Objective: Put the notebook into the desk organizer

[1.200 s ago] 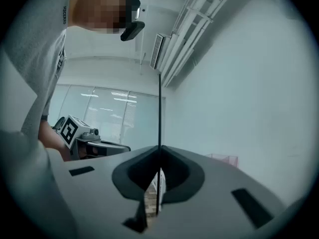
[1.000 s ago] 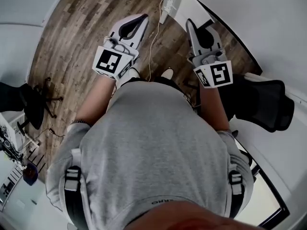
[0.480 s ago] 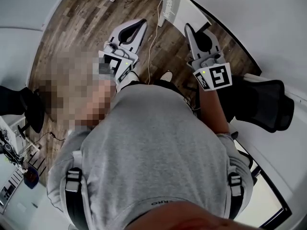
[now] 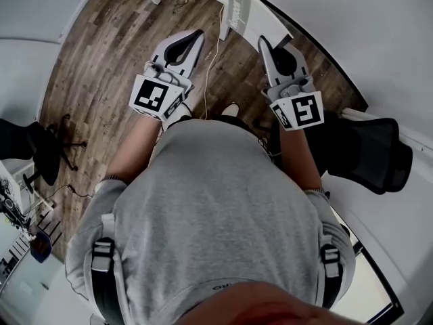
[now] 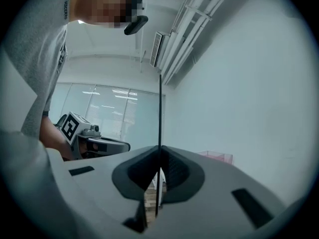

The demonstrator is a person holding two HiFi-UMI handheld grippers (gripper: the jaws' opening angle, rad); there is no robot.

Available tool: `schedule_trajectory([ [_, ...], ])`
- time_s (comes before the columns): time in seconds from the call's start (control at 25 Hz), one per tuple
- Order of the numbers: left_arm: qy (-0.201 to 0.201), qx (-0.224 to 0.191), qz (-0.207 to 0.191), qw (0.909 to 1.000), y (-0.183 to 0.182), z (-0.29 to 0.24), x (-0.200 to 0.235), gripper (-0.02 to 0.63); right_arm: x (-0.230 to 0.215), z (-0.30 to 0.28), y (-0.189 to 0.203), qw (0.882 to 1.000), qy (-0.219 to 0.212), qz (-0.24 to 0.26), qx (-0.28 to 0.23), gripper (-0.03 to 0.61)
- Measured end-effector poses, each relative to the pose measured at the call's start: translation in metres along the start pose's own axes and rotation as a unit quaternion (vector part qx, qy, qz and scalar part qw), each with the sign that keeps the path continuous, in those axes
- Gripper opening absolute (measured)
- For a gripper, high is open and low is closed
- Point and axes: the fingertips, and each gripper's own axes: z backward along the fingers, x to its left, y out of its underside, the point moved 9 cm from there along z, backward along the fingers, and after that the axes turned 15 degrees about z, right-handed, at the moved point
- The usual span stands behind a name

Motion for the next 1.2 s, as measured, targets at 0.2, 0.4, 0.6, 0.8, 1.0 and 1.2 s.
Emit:
schedule_trajectory([
  [0.2,-0.019,0.003,-0.006,0.9998,0.003,-0.017,-0.009,0.021,-0.022,0.004,0.01,1.0,-0.015,-0.004,-0.007,0.015],
  [0.4,-0.037,0.002,-0.013,0.9992,0.006,-0.025,-0.01,0.021,-0.037,-0.001,0.02,0.999,-0.033,-0.009,-0.014,0.015],
  [0.6,-0.054,0.0,-0.009,0.9985,0.005,-0.026,0.0,0.021,-0.04,-0.018,0.028,0.999,-0.042,-0.017,-0.014,0.015],
  [0.8,-0.055,-0.005,-0.007,0.9985,-0.005,-0.023,0.037,0.021,-0.034,-0.059,0.021,0.999,-0.051,-0.007,-0.016,0.015],
  [1.0,-0.041,-0.006,-0.014,0.999,-0.015,-0.028,0.083,0.021,-0.028,-0.103,0.016,0.999,-0.048,0.0,-0.012,0.015],
  [1.2,-0.031,-0.007,-0.007,0.9995,-0.035,-0.034,0.138,0.021,-0.022,-0.158,0.011,0.999,-0.04,0.0,-0.006,0.015],
])
